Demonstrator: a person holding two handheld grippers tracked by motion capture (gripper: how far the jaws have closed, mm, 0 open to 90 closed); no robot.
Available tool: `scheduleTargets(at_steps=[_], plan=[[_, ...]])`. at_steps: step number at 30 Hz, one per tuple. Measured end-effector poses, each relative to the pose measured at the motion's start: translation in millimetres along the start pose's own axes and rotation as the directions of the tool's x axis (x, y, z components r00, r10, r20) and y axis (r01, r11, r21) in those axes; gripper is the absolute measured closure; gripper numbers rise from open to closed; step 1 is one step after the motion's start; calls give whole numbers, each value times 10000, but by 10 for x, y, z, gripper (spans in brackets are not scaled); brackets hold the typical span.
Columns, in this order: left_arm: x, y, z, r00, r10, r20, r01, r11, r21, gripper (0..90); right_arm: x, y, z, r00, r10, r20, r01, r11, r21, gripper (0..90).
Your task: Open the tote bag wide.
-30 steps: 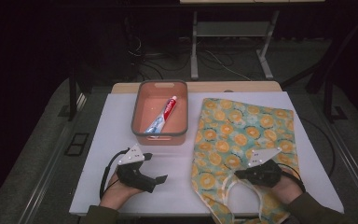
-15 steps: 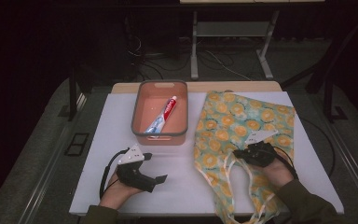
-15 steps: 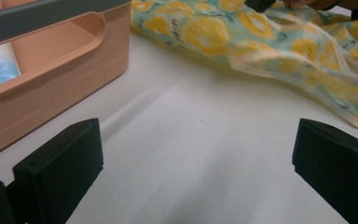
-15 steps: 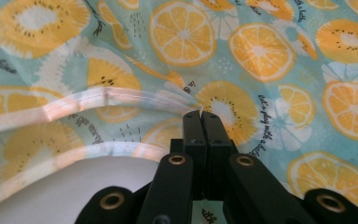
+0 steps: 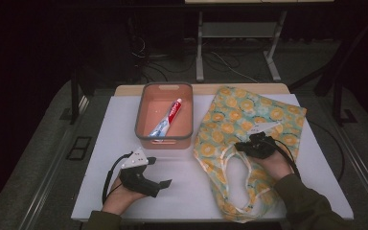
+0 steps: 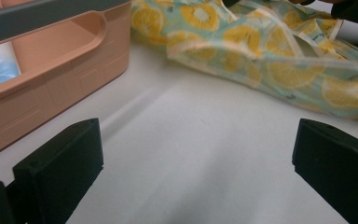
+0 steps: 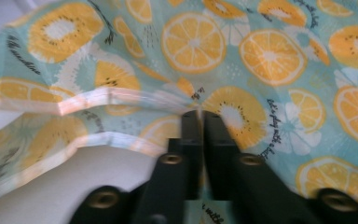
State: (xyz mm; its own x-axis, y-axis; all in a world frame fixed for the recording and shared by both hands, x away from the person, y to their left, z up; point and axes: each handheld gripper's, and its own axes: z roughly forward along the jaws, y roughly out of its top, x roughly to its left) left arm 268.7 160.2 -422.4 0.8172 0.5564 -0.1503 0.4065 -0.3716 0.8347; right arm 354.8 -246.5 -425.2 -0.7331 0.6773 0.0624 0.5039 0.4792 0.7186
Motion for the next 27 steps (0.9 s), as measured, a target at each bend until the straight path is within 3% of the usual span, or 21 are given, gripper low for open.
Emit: scheduleTargets(at_steps=[3,5,10,19,20,21,22,25,27], plan=[[4,0,-5,10000,-4,0,4,10000,-10,2,24,-12,-139,9996,-87,-255,81,9997,-212,567],[1,-1,-7,10000,-14,6,14,10000,-25,2,71,-28,-257,9972,-158,-725,134,9994,-327,519],[-5,7,-5,10000,14,4,-14,10000,-16,3,325,-114,-470,9856,-872,-1448,823,9958,-394,459],[-6,2,-6,10000,-12,5,12,10000,-48,2,764,-321,-510,9410,-1828,-2847,1855,9825,-176,436],[-6,2,-5,10000,-8,-2,8,10000,-39,2,834,-352,-511,9327,-1901,-3066,1942,9808,-174,435],[-6,1,-4,10000,-14,-1,14,10000,-37,2,864,-367,-509,9267,-1952,-3212,1997,9797,-193,435],[-7,2,-3,10000,-8,3,8,10000,-37,2,864,-367,-509,9267,-1952,-3212,1997,9797,-193,435],[-8,3,-5,10000,4,-10,-4,10000,-28,3,959,-403,-504,9067,-2042,-3690,2131,9769,-171,435],[-9,2,-3,10000,-4,-8,4,10000,-30,2,1021,-421,-496,8980,-2057,-3889,2180,9759,-130,441]])
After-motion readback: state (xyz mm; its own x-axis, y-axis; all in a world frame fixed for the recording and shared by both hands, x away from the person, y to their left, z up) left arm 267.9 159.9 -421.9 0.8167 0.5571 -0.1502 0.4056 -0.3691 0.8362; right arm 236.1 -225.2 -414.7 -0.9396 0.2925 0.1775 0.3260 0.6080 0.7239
